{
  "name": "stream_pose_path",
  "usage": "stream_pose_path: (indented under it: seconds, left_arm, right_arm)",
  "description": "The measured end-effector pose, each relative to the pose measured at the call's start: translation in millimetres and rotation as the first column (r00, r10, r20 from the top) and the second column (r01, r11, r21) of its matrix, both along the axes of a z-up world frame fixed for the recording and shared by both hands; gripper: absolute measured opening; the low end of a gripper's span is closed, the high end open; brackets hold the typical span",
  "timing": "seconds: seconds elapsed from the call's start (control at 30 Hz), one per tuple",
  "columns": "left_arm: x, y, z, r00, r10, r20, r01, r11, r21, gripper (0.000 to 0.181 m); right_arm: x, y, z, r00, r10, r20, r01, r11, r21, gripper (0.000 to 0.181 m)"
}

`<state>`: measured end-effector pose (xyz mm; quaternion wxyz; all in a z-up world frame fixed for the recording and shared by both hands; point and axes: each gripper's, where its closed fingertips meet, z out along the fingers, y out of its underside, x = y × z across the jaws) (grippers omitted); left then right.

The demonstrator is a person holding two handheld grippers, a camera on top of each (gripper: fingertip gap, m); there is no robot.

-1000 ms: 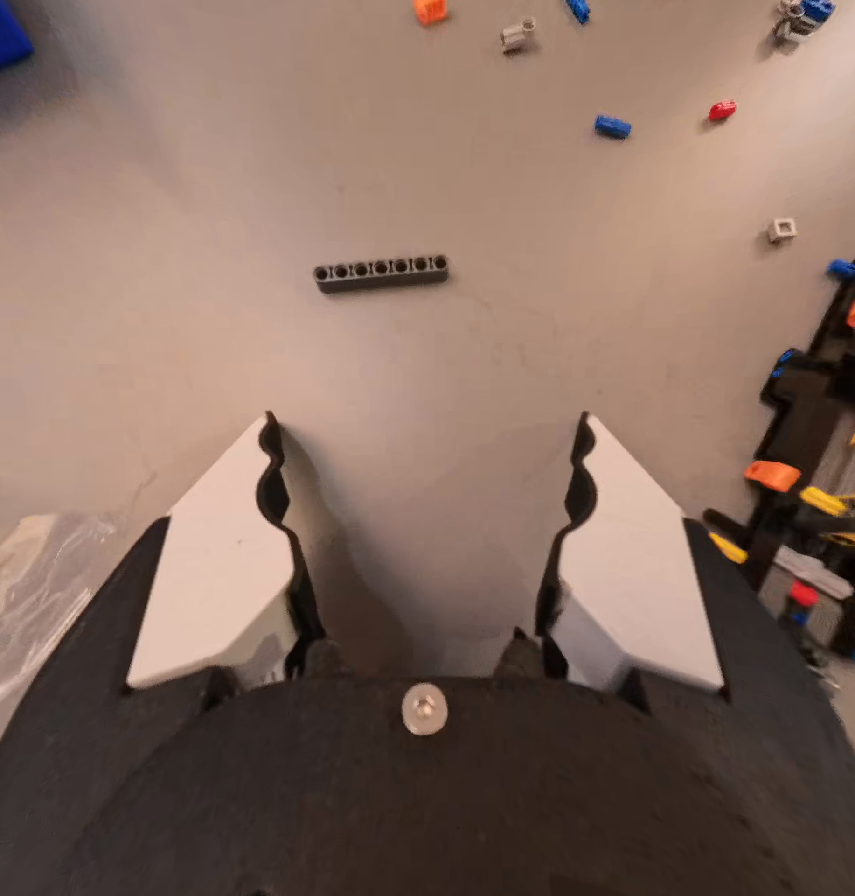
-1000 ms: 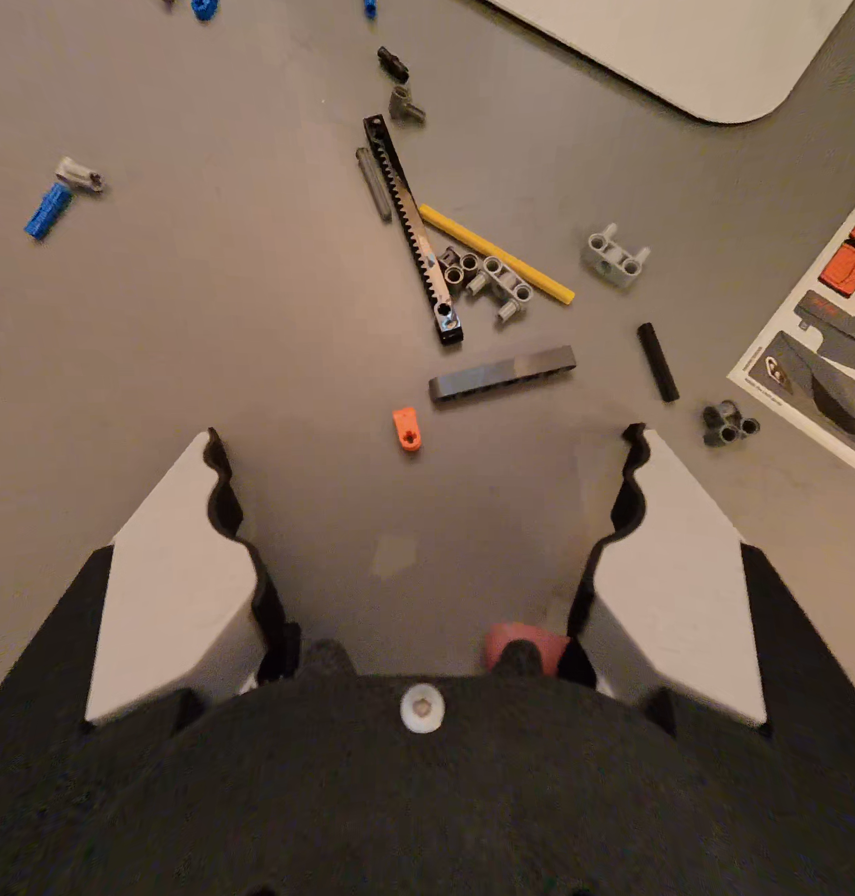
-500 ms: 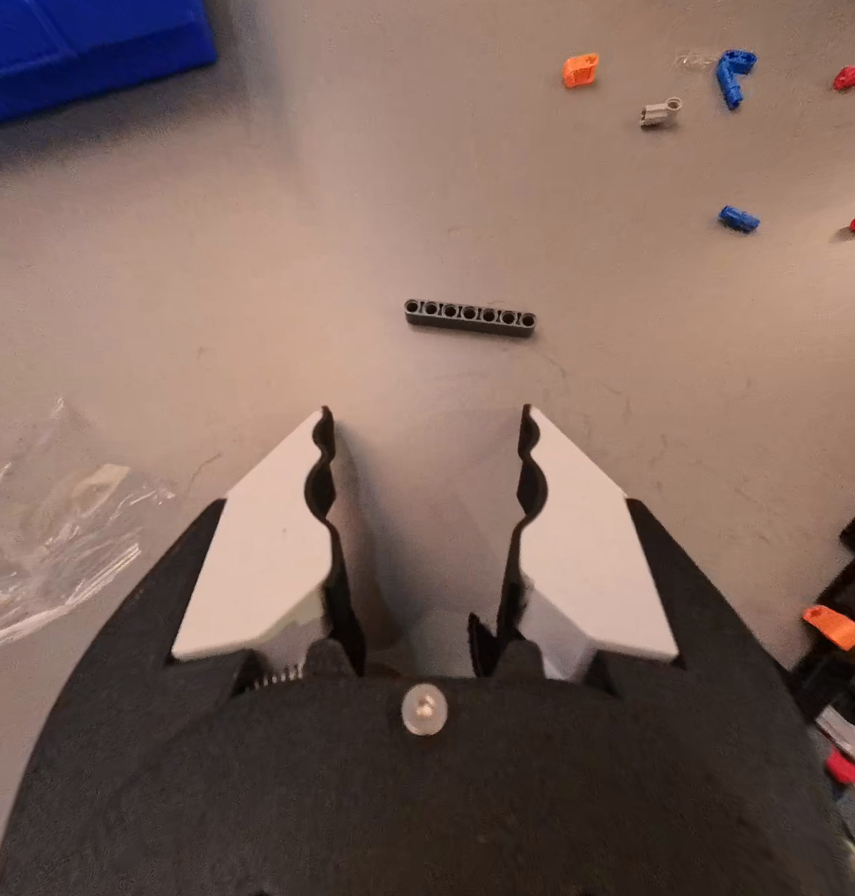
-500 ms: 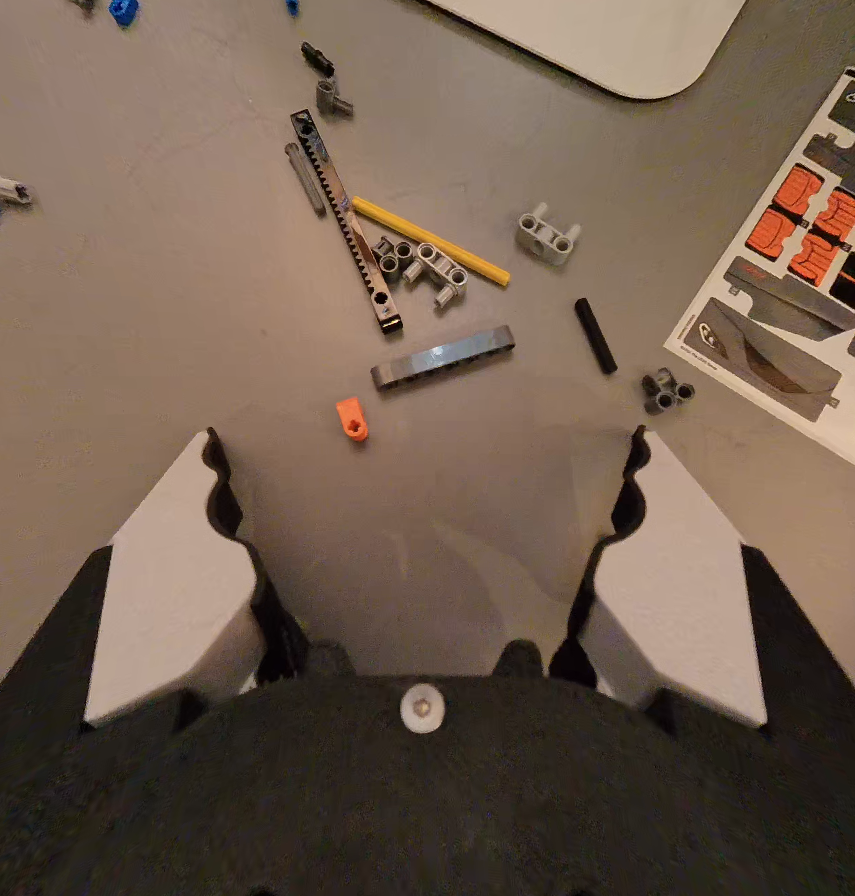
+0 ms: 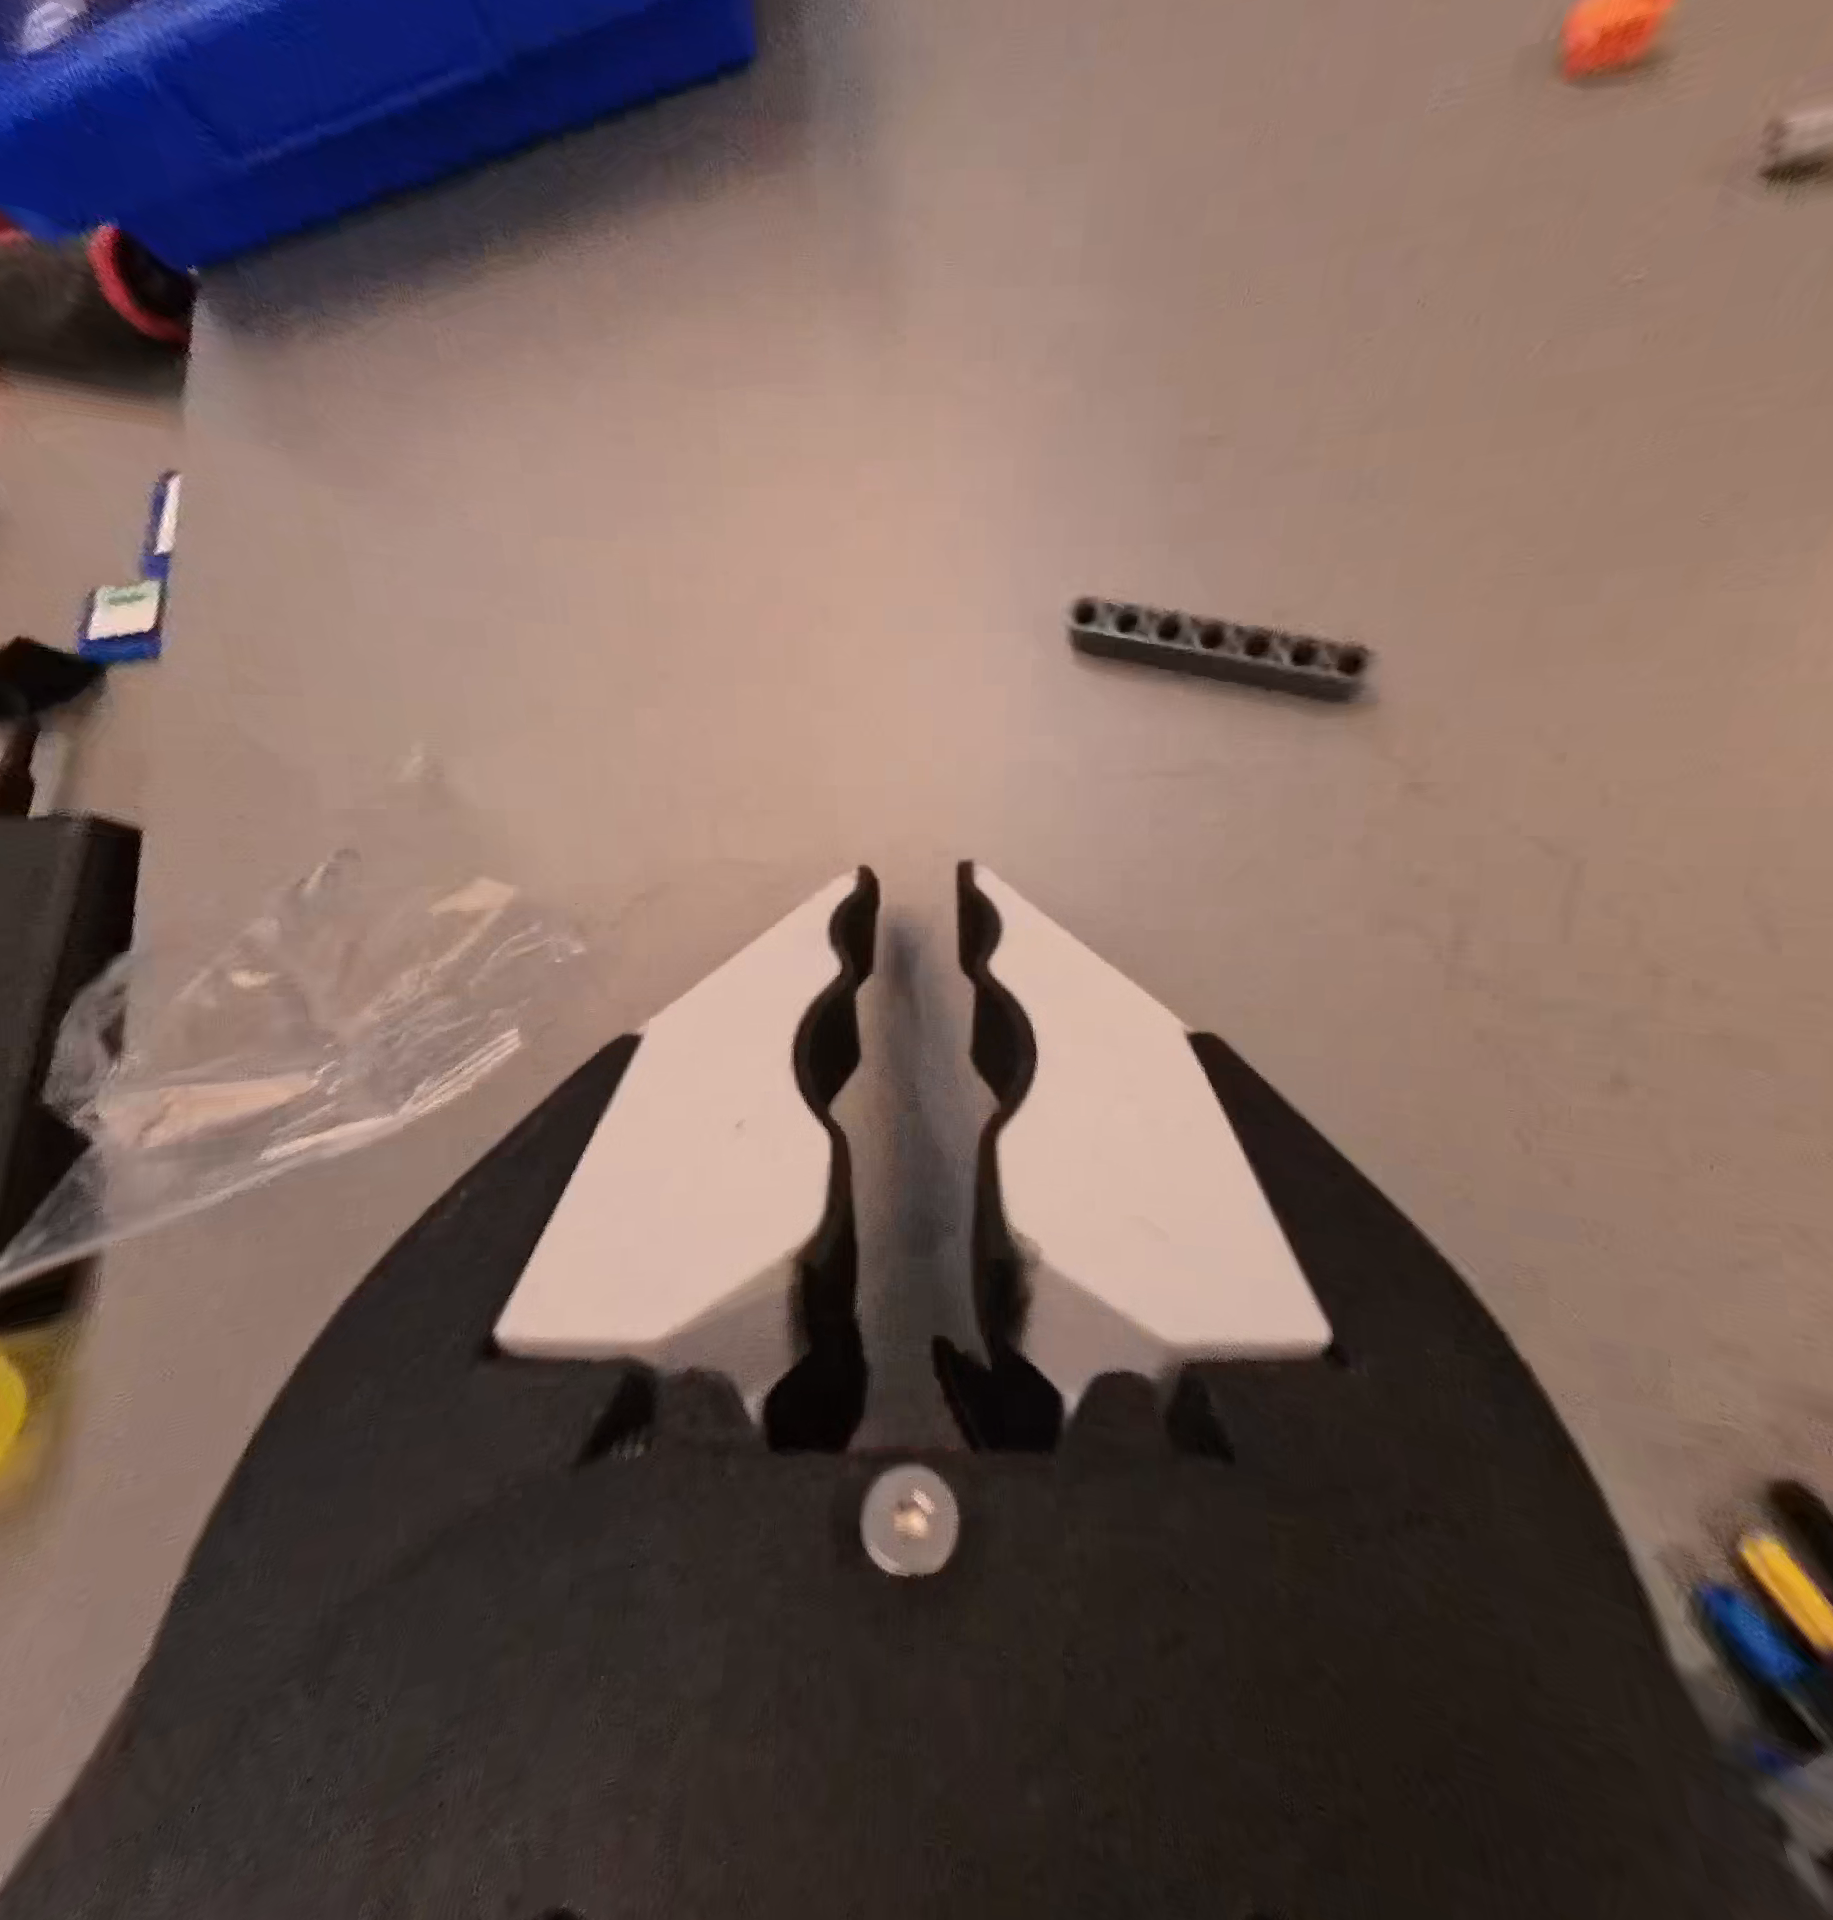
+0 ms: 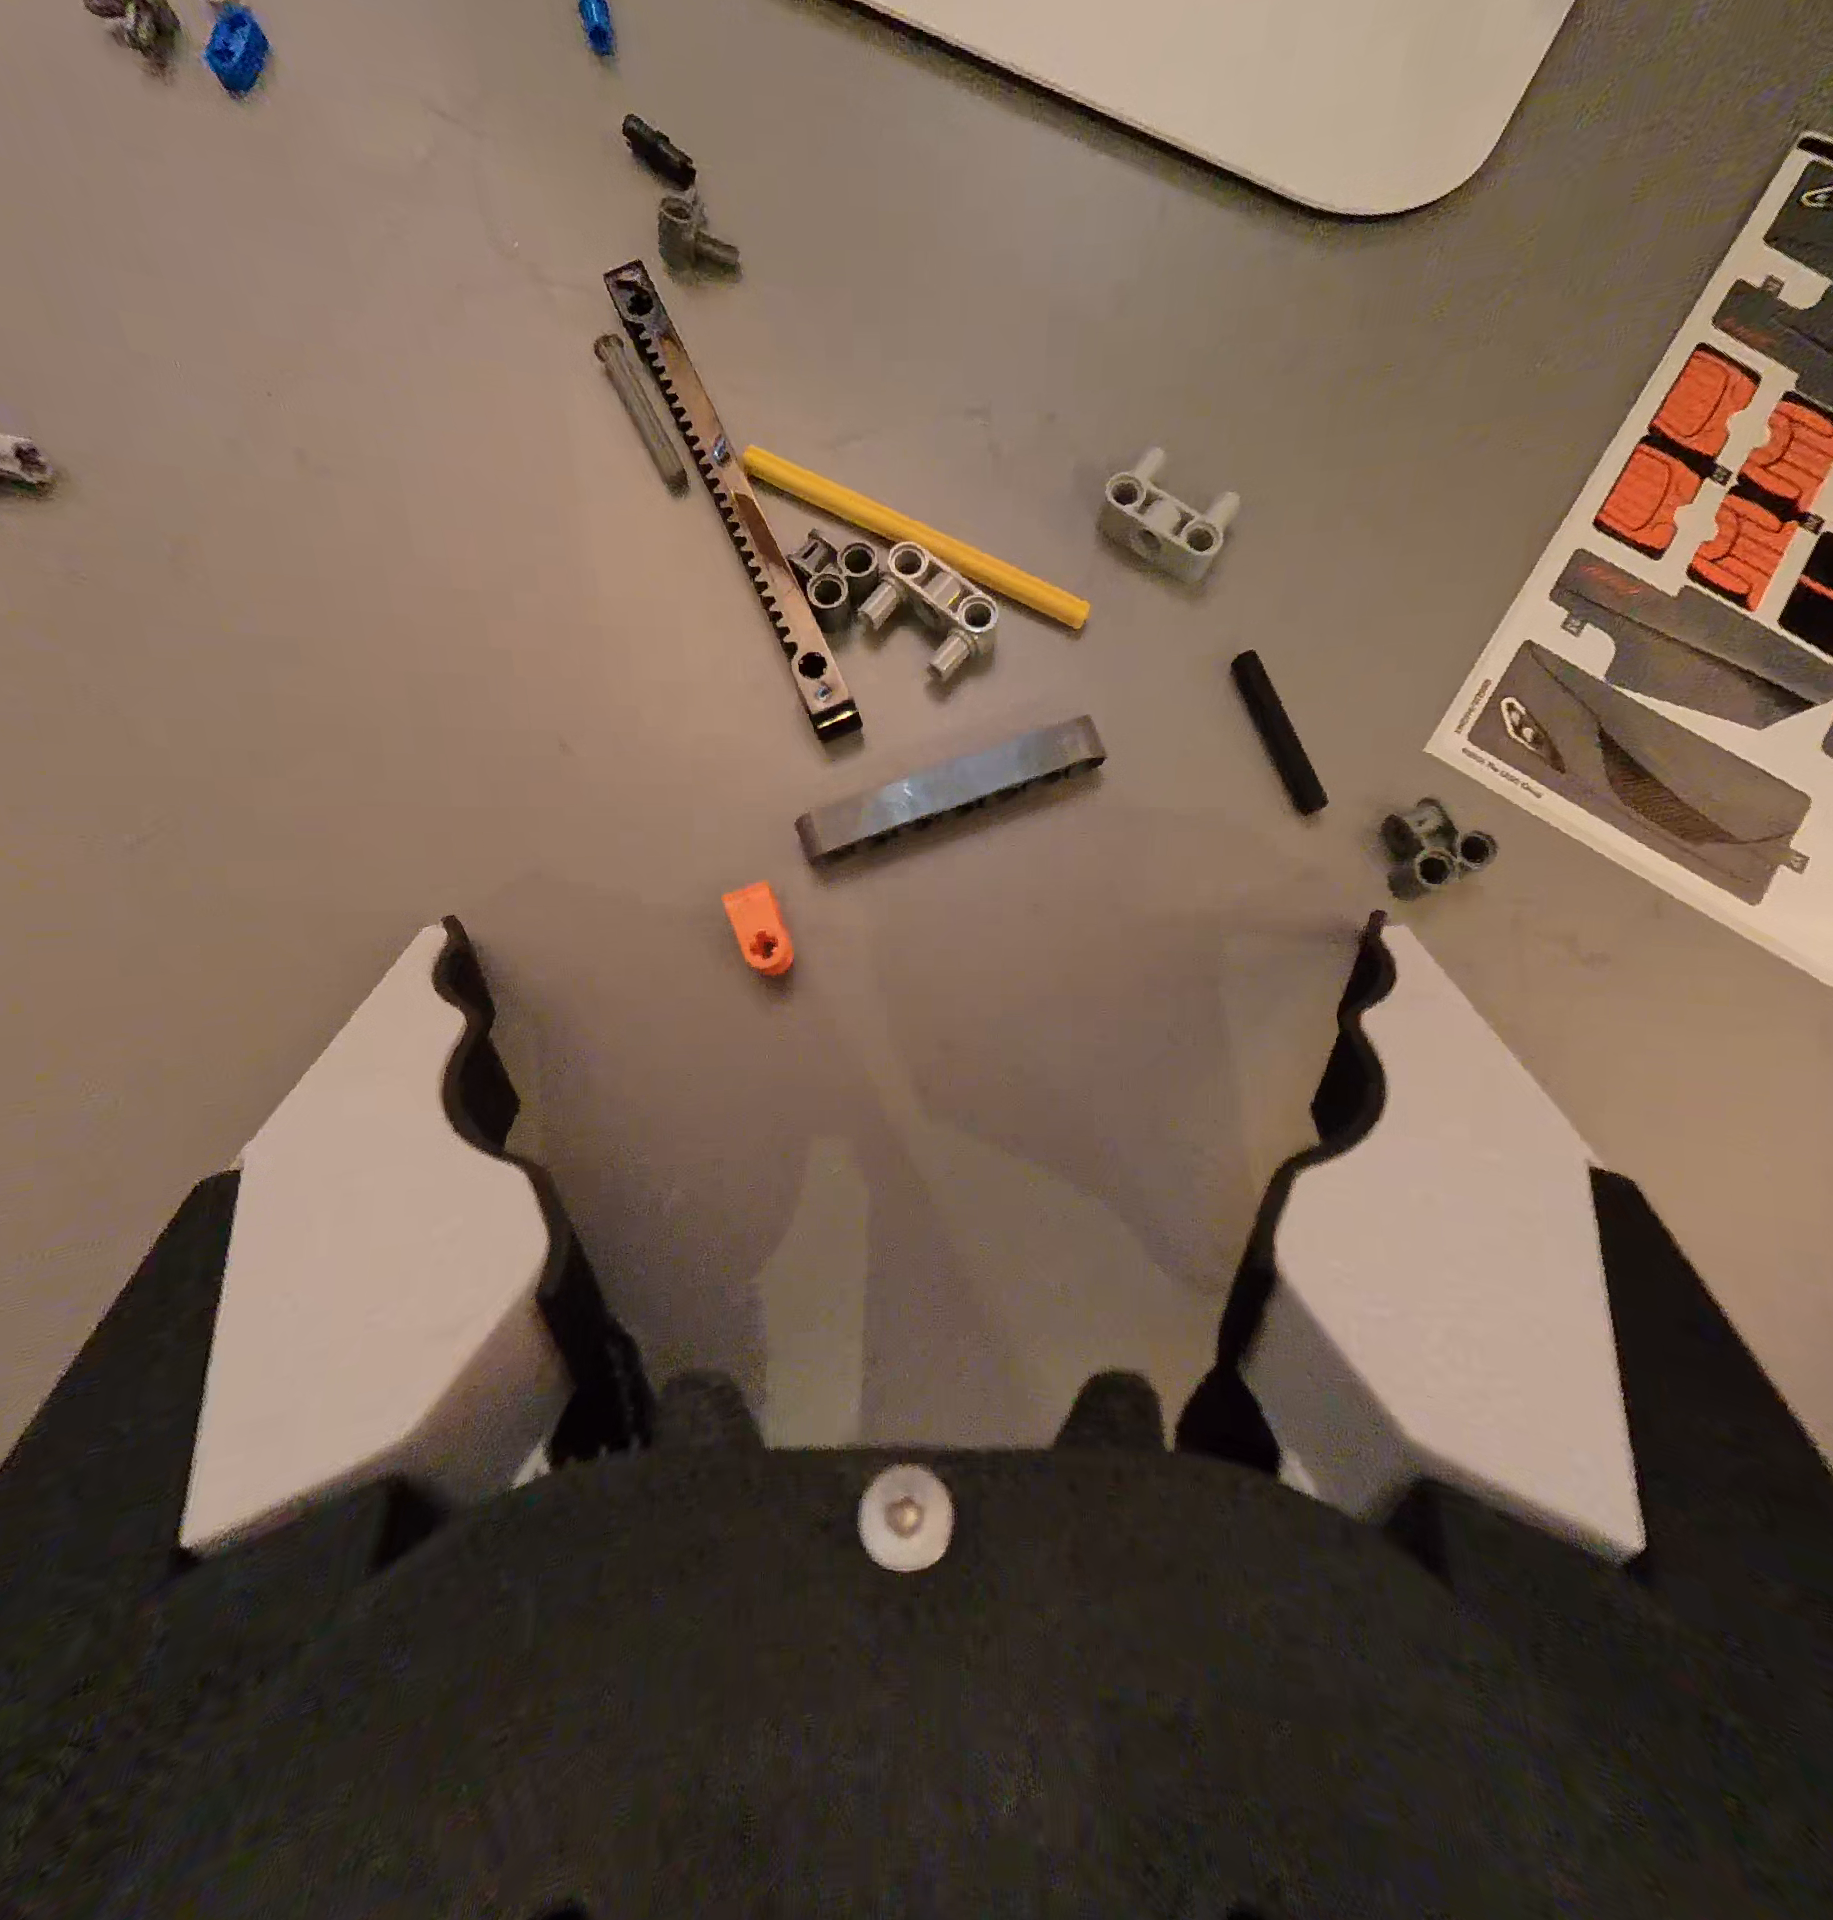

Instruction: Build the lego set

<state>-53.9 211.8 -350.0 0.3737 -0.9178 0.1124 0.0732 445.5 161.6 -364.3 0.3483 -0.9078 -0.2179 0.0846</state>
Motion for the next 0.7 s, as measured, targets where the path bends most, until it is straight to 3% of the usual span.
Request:
stream_pose_path:
  seconds: [0.03,0.1,0.2,0.3,0.4,0.47,0.53,0.63,0.7]
  left_arm:
    - [4,-3,-4,0.999,-0.048,-0.027,0.047,0.998,-0.029,0.012]
    - [-3,-5,-3,0.998,-0.011,-0.059,0.008,0.999,-0.044,0.000]
    - [12,-5,2,0.984,-0.014,0.178,0.021,0.999,-0.041,0.000]
    - [9,-7,-1,0.975,-0.002,0.224,0.027,0.994,-0.108,0.013]
    - [6,-8,-7,0.983,-0.010,0.181,0.036,0.989,-0.141,0.019]
    - [0,-2,-5,0.989,0.010,0.150,0.003,0.997,-0.081,0.032]
    - [-8,10,-3,0.992,0.057,0.113,-0.063,0.997,0.047,0.065]
    - [-4,13,-2,0.997,-0.032,0.075,0.027,0.998,0.063,0.058]
    - [-13,16,0,0.999,0.016,0.045,-0.020,0.997,0.077,0.078]
  right_arm:
    - [0,0,0,1.000,0.000,0.000,0.000,1.000,0.000,0.155]
    - [0,0,0,1.000,0.000,0.000,0.000,1.000,0.000,0.155]
    - [0,0,0,1.000,0.000,0.000,0.000,1.000,-0.001,0.155]
    - [0,0,0,1.000,-0.001,-0.001,0.001,1.000,0.000,0.156]
    - [0,0,0,1.000,-0.001,-0.001,0.001,1.000,0.000,0.156]
    - [0,1,0,1.000,-0.001,-0.002,0.001,1.000,0.001,0.156]
    - [0,0,0,1.000,-0.001,-0.001,0.001,1.000,0.002,0.156]
    - [0,0,0,1.000,-0.001,-0.002,0.001,1.000,0.002,0.156]
    - [0,0,0,1.000,-0.001,-0.002,0.001,1.000,0.002,0.156]
